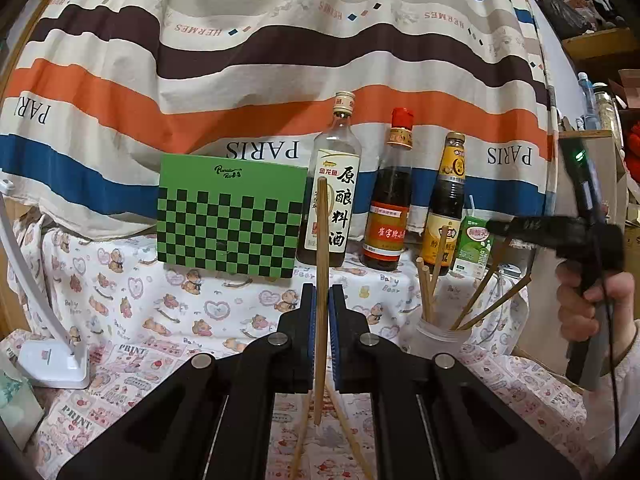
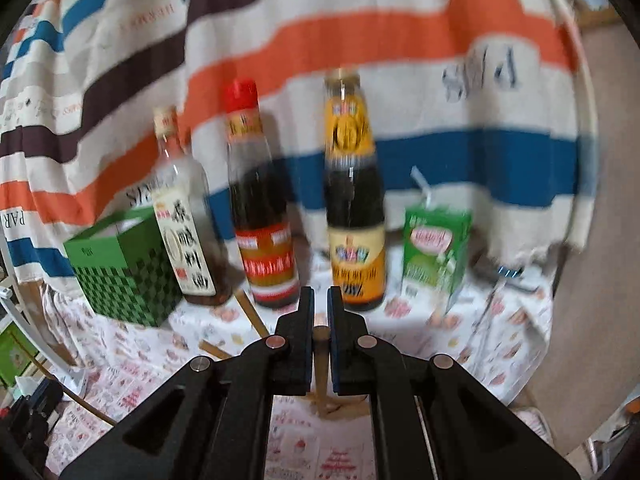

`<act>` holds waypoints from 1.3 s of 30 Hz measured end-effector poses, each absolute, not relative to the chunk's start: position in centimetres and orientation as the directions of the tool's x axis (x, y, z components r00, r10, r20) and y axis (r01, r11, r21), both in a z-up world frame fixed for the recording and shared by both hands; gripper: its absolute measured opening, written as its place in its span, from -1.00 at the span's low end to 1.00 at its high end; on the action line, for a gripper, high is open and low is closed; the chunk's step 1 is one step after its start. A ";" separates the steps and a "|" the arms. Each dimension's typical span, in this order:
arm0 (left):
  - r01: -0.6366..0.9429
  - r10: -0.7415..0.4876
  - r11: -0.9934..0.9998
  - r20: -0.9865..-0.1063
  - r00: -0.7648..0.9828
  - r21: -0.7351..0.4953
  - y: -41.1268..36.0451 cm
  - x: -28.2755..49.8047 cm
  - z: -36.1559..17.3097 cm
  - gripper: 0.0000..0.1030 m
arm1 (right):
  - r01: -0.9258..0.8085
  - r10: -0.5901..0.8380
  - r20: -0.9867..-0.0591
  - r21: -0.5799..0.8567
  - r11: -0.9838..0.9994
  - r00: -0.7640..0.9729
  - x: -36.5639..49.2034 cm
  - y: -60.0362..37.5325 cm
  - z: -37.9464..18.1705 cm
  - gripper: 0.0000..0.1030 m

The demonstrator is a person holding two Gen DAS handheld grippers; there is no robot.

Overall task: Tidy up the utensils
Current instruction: 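Lift both held chopsticks upright and carry them toward the cup, then lower each chopstick into the plastic cup and open both tools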

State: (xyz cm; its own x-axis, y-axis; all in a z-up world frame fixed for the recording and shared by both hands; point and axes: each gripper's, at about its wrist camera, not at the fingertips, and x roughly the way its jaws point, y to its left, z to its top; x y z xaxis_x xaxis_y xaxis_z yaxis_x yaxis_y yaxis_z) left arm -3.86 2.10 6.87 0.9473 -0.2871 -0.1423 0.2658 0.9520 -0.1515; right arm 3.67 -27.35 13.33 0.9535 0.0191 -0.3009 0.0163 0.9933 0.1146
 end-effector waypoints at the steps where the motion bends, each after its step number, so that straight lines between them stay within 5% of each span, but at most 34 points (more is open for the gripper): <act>1: 0.264 -0.286 0.952 -0.146 0.947 -0.152 2.1 -3.8 6.8 -0.90 | 0.016 0.021 -0.320 0.111 0.994 0.947 4.3 -27.3 12.9 -0.86; 9: 0.261 -0.283 0.953 -0.152 0.947 -0.151 2.2 -3.6 6.7 -0.90 | -0.028 0.047 -0.243 0.081 0.996 0.969 3.7 -27.0 12.6 -0.82; 14: 0.251 -0.272 0.958 -0.169 0.947 -0.136 1.9 -3.0 6.2 -0.90 | -0.078 0.091 -0.137 0.102 0.992 0.986 -0.1 -27.1 13.2 0.01; 25: 0.307 -0.331 0.938 -0.151 0.931 -0.160 0.5 -3.7 8.1 -0.90 | -0.100 0.110 -0.080 0.123 0.987 0.991 -7.0 -26.4 8.1 0.26; 32: 0.378 -0.390 0.918 -0.110 0.914 -0.117 -3.2 -4.2 12.1 -0.90 | -0.079 0.120 -0.195 0.207 0.975 0.973 -4.9 -29.0 4.9 0.27; 39: 0.467 -0.491 0.853 -0.055 0.870 -0.233 -5.2 -2.1 15.0 -0.90 | -0.037 0.110 -0.250 0.278 0.960 0.962 -3.6 -30.9 4.2 0.28</act>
